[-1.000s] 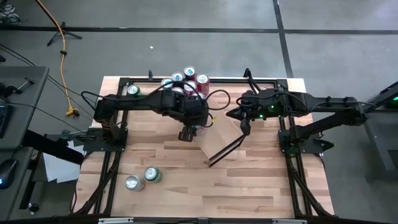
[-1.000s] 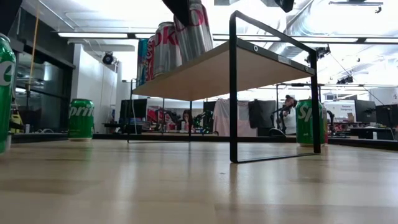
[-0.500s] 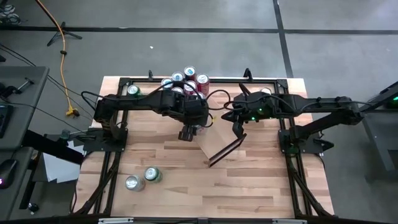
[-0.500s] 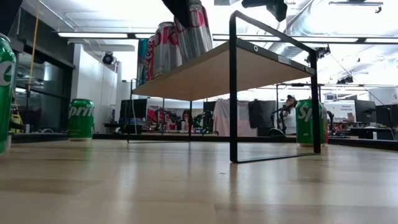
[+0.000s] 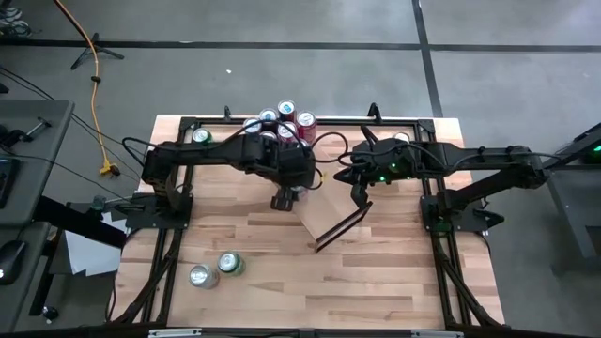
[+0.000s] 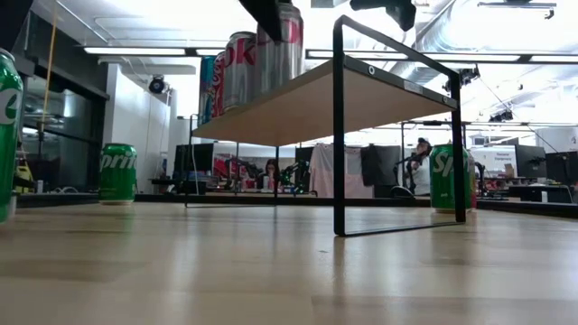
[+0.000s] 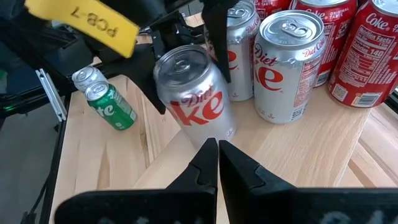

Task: Place canned beverage on shelf
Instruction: Put the silver soda can on the shelf aligned with the other silver soda cans

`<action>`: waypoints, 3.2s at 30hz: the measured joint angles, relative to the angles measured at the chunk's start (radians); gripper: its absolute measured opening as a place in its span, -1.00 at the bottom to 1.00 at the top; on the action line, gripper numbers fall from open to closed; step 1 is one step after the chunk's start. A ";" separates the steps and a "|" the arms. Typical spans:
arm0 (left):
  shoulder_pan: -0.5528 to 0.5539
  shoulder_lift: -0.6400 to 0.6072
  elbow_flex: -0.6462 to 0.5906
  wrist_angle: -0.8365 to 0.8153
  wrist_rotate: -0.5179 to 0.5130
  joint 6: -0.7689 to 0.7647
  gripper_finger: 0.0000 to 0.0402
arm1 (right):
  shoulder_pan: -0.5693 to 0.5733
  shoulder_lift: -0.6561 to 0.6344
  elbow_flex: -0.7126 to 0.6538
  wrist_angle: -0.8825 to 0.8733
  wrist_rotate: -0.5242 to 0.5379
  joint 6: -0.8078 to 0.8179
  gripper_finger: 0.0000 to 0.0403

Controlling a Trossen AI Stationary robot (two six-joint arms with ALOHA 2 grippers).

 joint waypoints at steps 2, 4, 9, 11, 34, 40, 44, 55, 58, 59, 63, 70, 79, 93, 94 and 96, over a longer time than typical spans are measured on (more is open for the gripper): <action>0.001 0.000 0.000 0.007 0.000 0.000 0.37 | 0.000 0.000 0.000 0.000 0.000 0.000 -1.00; 0.000 0.000 0.000 0.015 0.001 -0.001 0.40 | 0.000 0.000 0.000 0.000 0.000 0.000 -1.00; 0.000 -0.003 0.000 0.043 0.001 0.012 0.47 | 0.000 0.000 0.000 0.001 0.000 0.000 -1.00; 0.000 -0.013 -0.002 0.043 0.000 0.031 0.49 | 0.000 0.000 0.000 0.001 0.000 0.000 -1.00; -0.006 -0.244 -0.033 0.024 0.221 -0.270 0.50 | 0.000 0.077 0.000 0.159 -0.039 -0.053 -1.00; -0.045 -0.326 -0.174 0.084 0.189 -0.345 0.30 | 0.000 0.117 0.000 0.161 -0.046 -0.071 -1.00; -0.099 -0.424 -0.350 0.240 0.092 -0.419 -0.15 | -0.009 0.130 0.000 0.171 -0.046 -0.071 -1.00; -0.192 -0.536 -0.762 0.673 0.003 -0.647 -0.98 | -0.016 0.213 0.000 0.181 0.104 -0.050 -1.00; -0.194 -0.522 -0.805 0.758 -0.055 -0.659 -0.98 | -0.016 0.236 0.000 0.209 0.106 -0.045 -1.00; -0.194 -0.521 -0.819 0.770 -0.069 -0.659 -0.98 | -0.016 0.243 0.000 0.221 0.106 -0.045 -1.00; -0.187 -0.517 -0.849 0.828 -0.114 -0.659 -0.99 | -0.016 0.268 0.000 0.269 0.109 -0.047 -1.00; -0.164 -0.517 -0.850 0.835 -0.123 -0.619 -1.00 | -0.016 0.298 0.000 0.298 0.108 -0.052 -1.00; -0.126 -0.517 -0.850 0.830 -0.151 -0.594 -1.00 | -0.006 0.295 0.000 0.279 0.133 -0.043 -1.00; -0.104 -0.505 -0.850 0.839 -0.236 -0.561 -1.00 | 0.038 0.189 0.000 0.157 0.106 0.003 -1.00; -0.098 -0.502 -0.850 0.842 -0.235 -0.560 -1.00 | 0.044 0.188 0.000 0.158 0.103 0.004 -1.00; -0.086 -0.485 -0.849 0.867 -0.232 -0.559 -1.00 | 0.058 0.189 0.000 0.156 0.098 0.008 -1.00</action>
